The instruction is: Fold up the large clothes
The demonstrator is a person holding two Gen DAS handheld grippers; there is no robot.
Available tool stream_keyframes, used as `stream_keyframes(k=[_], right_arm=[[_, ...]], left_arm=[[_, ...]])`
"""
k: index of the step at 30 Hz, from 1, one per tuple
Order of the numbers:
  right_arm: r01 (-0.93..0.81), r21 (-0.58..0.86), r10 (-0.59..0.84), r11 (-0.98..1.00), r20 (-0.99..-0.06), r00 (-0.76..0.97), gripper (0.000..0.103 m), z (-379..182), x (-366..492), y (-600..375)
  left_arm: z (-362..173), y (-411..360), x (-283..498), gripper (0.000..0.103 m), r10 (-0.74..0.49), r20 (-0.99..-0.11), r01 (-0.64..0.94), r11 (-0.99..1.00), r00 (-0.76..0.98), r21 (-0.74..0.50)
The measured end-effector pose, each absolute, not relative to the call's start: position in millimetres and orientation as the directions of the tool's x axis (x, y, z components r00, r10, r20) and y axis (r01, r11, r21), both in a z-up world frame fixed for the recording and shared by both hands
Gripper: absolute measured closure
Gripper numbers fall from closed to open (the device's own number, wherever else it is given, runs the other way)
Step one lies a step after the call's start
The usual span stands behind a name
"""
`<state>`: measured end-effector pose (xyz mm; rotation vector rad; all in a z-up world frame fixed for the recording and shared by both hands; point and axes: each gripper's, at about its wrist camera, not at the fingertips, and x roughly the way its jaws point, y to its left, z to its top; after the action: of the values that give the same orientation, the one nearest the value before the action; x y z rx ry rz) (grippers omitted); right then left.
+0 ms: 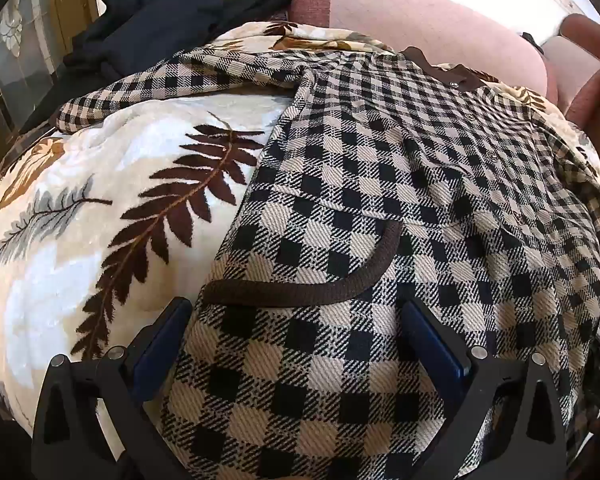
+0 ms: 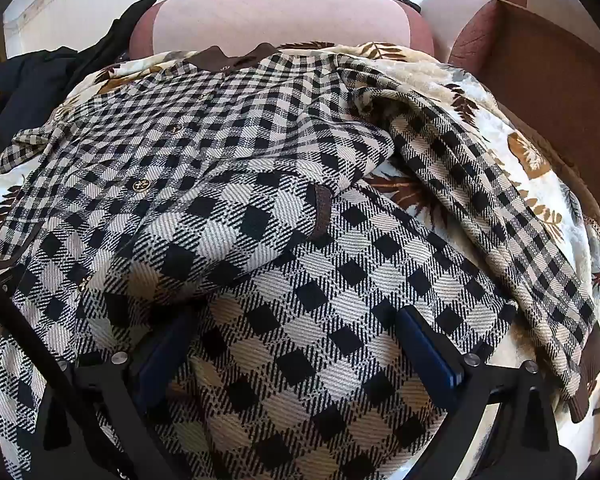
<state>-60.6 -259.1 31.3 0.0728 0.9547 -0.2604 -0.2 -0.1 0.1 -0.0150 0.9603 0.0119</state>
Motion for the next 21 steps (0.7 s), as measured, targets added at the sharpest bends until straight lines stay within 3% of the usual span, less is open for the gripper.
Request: stream_keyframes(k=[21], right_arm=[[0.252, -0.056, -0.188, 0.966, -0.822, 0.538, 0.001, 31.9, -59.1, -259.4]], left_arm=[[6.8, -2.5, -4.7, 0.0, 0.046, -0.833, -0.041, 0.999, 0.552, 0.028]])
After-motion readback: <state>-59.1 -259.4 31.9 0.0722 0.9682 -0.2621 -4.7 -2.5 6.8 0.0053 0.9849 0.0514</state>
